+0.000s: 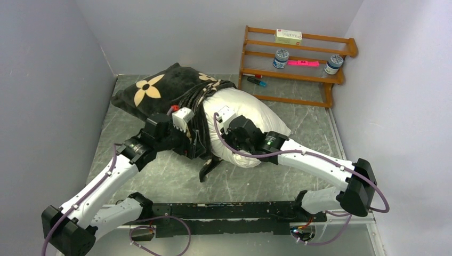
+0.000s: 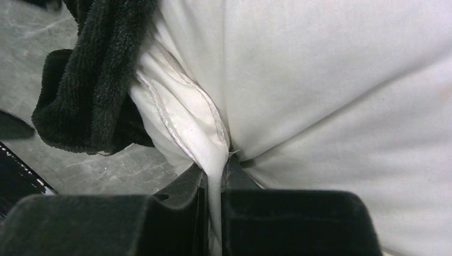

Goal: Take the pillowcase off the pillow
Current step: Remove the pillow from the pillowcase.

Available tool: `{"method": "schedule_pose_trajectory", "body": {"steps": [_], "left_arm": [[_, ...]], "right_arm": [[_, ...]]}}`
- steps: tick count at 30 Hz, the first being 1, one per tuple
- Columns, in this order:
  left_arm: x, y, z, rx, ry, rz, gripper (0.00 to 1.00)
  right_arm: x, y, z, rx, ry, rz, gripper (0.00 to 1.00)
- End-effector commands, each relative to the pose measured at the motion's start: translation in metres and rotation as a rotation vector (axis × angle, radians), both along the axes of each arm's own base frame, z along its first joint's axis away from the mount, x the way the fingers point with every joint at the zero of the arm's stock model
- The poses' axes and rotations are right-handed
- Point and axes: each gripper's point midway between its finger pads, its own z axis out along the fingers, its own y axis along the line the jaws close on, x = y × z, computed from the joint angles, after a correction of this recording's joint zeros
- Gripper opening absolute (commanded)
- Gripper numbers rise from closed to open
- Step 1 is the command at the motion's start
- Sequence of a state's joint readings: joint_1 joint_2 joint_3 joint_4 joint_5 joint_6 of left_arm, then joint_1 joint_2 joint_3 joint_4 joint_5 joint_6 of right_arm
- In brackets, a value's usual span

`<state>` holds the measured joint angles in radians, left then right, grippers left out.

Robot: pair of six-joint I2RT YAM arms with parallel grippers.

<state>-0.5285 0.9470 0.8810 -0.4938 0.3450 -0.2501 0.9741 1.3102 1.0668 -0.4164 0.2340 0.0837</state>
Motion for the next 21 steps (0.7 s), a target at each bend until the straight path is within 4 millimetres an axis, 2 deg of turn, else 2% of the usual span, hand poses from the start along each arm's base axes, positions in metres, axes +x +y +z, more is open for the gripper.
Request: {"method": "schedule_pose_trajectory", "body": {"steps": [1,8,11,15,17,18,19,21], "left_arm": [[-0.012,-0.015,-0.019,-0.012,0.069,-0.003,0.94],[-0.009,-0.024,-0.053,0.082,0.099,0.068,0.93],[0.002,-0.028,-0.051,0.067,0.087,0.105,0.91],[0.018,-0.034,-0.044,0.047,0.057,0.143,0.82],[0.026,-0.037,-0.037,0.04,0.034,0.155,0.74],[0.029,-0.038,-0.035,0.042,0.024,0.161,0.65],[0.032,-0.039,-0.031,0.044,0.011,0.164,0.56],[0.038,-0.036,-0.026,0.059,-0.013,0.182,0.28]], "right_arm": [[0.033,-0.002,0.048,0.145,-0.11,-0.117,0.0],[0.031,-0.006,0.057,0.184,-0.117,-0.122,0.0],[0.028,-0.009,0.059,0.195,-0.118,-0.117,0.0],[0.023,-0.015,0.055,0.191,-0.111,-0.117,0.0],[0.021,-0.019,0.053,0.188,-0.108,-0.118,0.0],[0.019,-0.02,0.051,0.187,-0.106,-0.116,0.0],[0.018,-0.022,0.05,0.184,-0.105,-0.115,0.0],[0.016,-0.026,0.049,0.183,-0.107,-0.12,0.0]]}}
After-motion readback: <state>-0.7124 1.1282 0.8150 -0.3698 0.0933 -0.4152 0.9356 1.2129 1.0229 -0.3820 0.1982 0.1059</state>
